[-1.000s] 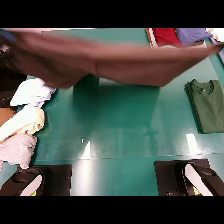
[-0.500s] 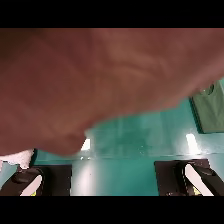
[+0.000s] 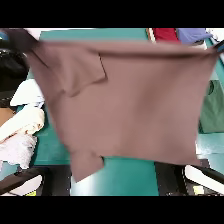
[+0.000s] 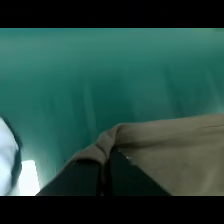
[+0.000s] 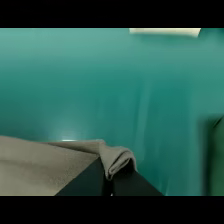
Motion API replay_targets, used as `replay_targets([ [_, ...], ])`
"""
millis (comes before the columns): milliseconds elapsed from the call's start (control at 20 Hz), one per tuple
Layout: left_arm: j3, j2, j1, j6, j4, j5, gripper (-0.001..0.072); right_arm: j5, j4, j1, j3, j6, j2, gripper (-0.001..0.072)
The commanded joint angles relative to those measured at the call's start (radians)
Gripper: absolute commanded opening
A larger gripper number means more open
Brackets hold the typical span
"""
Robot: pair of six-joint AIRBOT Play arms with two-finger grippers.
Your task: Fold the shirts.
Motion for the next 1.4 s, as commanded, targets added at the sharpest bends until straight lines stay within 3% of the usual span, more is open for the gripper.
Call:
replay_targets([
  [0, -0.105, -0.251, 0.0, -0.003, -0.029, 0.058, 0.0027, -0.068, -0.021, 0.049, -0.143, -0.011, -0.197, 0.0017],
  [150, -0.089, -0.412, 0.006, 0.0, -0.03, 0.193, 0.0027, -0.174, -0.014, 0.058, -0.096, -0.011, -0.378, 0.0017],
  [250, -0.007, -0.484, 0.028, 0.006, -0.042, 0.204, 0.0027, -0.175, -0.01, 0.058, 0.021, -0.01, -0.481, 0.0017],
  [400, 0.096, -0.504, 0.066, 0.085, -0.117, 0.172, 0.0028, -0.161, -0.01, 0.058, 0.179, -0.01, -0.542, 0.0017],
  [550, 0.152, -0.504, 0.099, 0.101, -0.124, 0.012, 0.0027, -0.074, -0.023, 0.064, 0.219, -0.039, -0.531, 0.0017],
  [700, 0.11, -0.504, 0.102, 0.117, -0.109, -0.125, 0.0027, -0.047, -0.045, 0.065, 0.085, -0.049, -0.461, 0.0017],
  [1050, -0.113, -0.504, 0.102, 0.122, -0.129, -0.158, 0.003, -0.174, -0.026, 0.065, -0.28, -0.045, -0.343, 0.0022],
  [1100, -0.125, -0.504, 0.102, 0.119, -0.129, -0.159, 0.0239, -0.189, -0.007, 0.065, -0.304, -0.044, -0.336, 0.0144],
  [1150, -0.124, -0.504, 0.103, 0.099, -0.126, -0.168, 0.0545, -0.193, 0.01, 0.065, -0.309, -0.043, -0.333, 0.0329],
  [1350, -0.144, -0.431, 0.099, 0.075, -0.092, -0.281, 0.0536, -0.093, 0.016, 0.065, -0.266, -0.029, -0.301, 0.0336],
])
